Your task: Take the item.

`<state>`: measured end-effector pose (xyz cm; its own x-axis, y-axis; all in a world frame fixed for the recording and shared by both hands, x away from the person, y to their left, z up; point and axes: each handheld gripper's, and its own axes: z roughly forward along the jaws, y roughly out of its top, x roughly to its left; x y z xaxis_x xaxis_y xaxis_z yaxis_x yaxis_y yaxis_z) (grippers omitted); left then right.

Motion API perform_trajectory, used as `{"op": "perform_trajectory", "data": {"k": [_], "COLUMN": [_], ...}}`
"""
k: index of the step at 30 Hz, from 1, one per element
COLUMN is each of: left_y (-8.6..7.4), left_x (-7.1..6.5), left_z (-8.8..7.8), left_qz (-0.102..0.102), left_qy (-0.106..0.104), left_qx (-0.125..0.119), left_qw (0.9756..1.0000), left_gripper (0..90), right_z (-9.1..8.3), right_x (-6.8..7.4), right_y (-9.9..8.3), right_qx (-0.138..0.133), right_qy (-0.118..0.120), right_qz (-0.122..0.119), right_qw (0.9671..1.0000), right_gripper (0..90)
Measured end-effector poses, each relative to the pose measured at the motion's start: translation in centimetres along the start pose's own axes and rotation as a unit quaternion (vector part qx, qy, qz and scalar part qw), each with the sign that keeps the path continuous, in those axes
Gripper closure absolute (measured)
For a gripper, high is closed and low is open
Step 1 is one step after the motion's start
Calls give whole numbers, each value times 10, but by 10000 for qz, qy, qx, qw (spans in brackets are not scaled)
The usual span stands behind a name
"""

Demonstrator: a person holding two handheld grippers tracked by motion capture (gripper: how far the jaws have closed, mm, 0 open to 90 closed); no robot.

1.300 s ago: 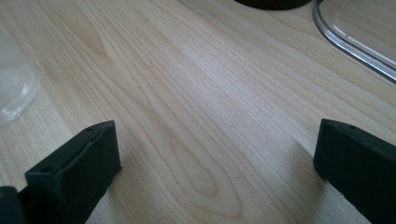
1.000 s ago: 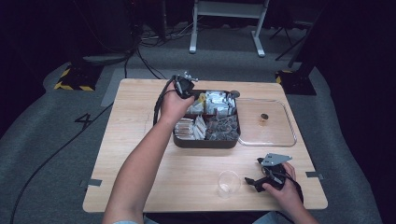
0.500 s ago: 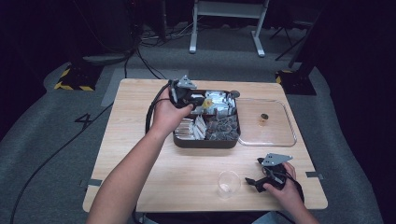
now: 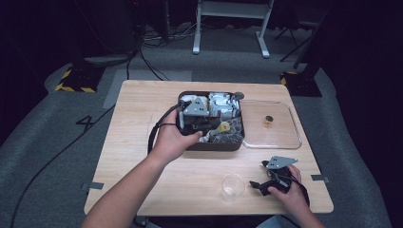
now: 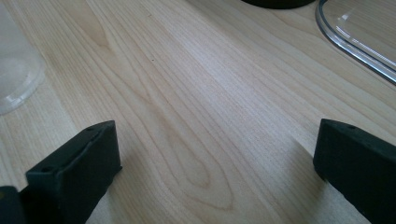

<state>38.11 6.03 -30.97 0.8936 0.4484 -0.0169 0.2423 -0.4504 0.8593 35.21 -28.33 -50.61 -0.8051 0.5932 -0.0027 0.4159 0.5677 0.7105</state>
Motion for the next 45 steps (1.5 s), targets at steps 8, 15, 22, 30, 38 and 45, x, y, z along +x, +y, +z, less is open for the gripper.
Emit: {"op": "perform_trajectory", "data": {"k": [8, 15, 22, 30, 38, 45], "left_y": [-7, -21, -31, -49, -65, -75], "left_x": [-27, -46, -60, -76, -85, -91], "left_z": [-3, -3, 4, 24, 43, 53], "left_qz": [199, 232, 238, 188, 139, 141], "left_qy": [-274, -406, -522, -758, -881, -946], "left_qx": [-88, -202, -351, -361, -258, -172], "left_qw": [9994, 9987, 9977, 9963, 9957, 9953], "left_gripper": [900, 900, 900, 900, 900, 900], "right_z": [0, 0, 0, 0, 0, 0], "right_x": [0, 0, 0, 0, 0, 0], "right_y": [0, 0, 0, 0, 0, 0], "right_qx": [0, -2, -2, -2, -7, -5], "right_qy": [0, 4, 0, 2, -2, -3], "right_qz": [-2, 0, 0, -2, 4, 5], "right_qw": [10000, 10000, 10000, 10000, 10000, 10000], "right_gripper": [7, 6, 6, 7, 7, 6]}}
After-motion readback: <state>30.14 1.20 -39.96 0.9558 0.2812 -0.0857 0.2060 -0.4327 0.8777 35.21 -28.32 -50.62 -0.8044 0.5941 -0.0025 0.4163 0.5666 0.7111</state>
